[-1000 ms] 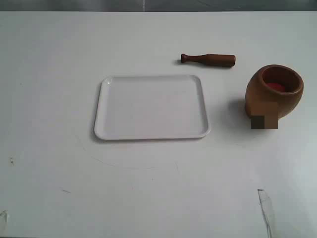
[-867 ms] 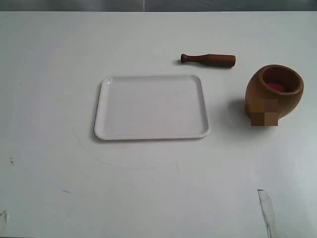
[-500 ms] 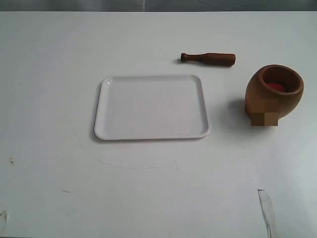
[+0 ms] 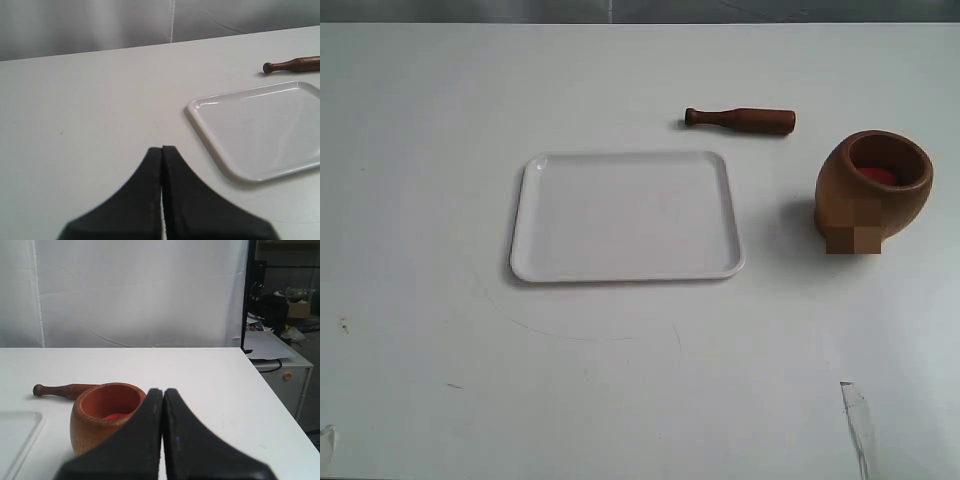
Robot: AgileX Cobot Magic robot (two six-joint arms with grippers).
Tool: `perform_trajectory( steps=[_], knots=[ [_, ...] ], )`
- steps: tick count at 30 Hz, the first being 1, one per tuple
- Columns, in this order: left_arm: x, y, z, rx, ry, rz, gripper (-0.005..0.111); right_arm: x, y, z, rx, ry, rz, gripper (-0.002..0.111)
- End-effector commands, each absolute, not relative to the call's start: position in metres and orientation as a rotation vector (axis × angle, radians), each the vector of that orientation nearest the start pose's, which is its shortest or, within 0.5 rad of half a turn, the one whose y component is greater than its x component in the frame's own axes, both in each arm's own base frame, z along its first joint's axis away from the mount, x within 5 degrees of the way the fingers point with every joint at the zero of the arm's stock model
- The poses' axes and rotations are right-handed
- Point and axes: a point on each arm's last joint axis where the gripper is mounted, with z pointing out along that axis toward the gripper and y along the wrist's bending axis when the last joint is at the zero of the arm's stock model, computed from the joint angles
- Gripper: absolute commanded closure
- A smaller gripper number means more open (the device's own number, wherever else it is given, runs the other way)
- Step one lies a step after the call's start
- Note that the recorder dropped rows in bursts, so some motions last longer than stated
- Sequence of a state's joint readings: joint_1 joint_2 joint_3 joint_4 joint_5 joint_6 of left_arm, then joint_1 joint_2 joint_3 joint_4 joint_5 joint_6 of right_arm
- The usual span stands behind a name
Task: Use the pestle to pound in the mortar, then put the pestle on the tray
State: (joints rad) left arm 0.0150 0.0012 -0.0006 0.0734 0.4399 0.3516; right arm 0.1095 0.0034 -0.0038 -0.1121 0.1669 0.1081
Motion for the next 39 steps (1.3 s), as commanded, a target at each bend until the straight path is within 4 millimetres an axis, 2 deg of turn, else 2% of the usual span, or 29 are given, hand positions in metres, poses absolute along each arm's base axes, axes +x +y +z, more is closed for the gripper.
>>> perform_trajectory(
  steps=[1, 13, 18, 22, 26, 31, 33, 35, 39],
  knots=[
    [0.051, 0.003, 0.174, 0.361, 1.897, 0.302, 0.107, 0.056, 0.004, 0.198, -0.079, 1.650, 0.051, 0.108],
    [0.051, 0.003, 0.174, 0.361, 1.897, 0.302, 0.107, 0.056, 0.005, 0.203, -0.080, 1.594, 0.060, 0.108],
    [0.051, 0.003, 0.174, 0.361, 1.897, 0.302, 0.107, 0.056, 0.006, 0.207, 0.001, 1.551, 0.162, 0.108],
    [0.051, 0.003, 0.174, 0.361, 1.897, 0.302, 0.107, 0.053, 0.004, 0.230, 0.075, 1.299, 0.249, 0.108],
    [0.051, 0.003, 0.174, 0.361, 1.897, 0.302, 0.107, 0.045, -0.002, 0.251, 0.280, 1.026, 0.526, 0.108],
    [0.051, 0.003, 0.174, 0.361, 1.897, 0.302, 0.107, 0.025, -0.010, 0.287, 0.311, 0.715, 0.588, 0.108],
    [0.051, 0.003, 0.174, 0.361, 1.897, 0.302, 0.107, 0.020, -0.009, 0.304, 0.275, 0.713, 0.545, 0.108],
    [0.051, 0.003, 0.174, 0.361, 1.897, 0.302, 0.107, 0.017, -0.005, 0.324, 0.166, 0.759, 0.408, 0.108],
    [0.051, 0.003, 0.174, 0.361, 1.897, 0.302, 0.107, 0.026, 0.008, 0.359, -0.095, 0.896, 0.124, 0.108]
  ],
)
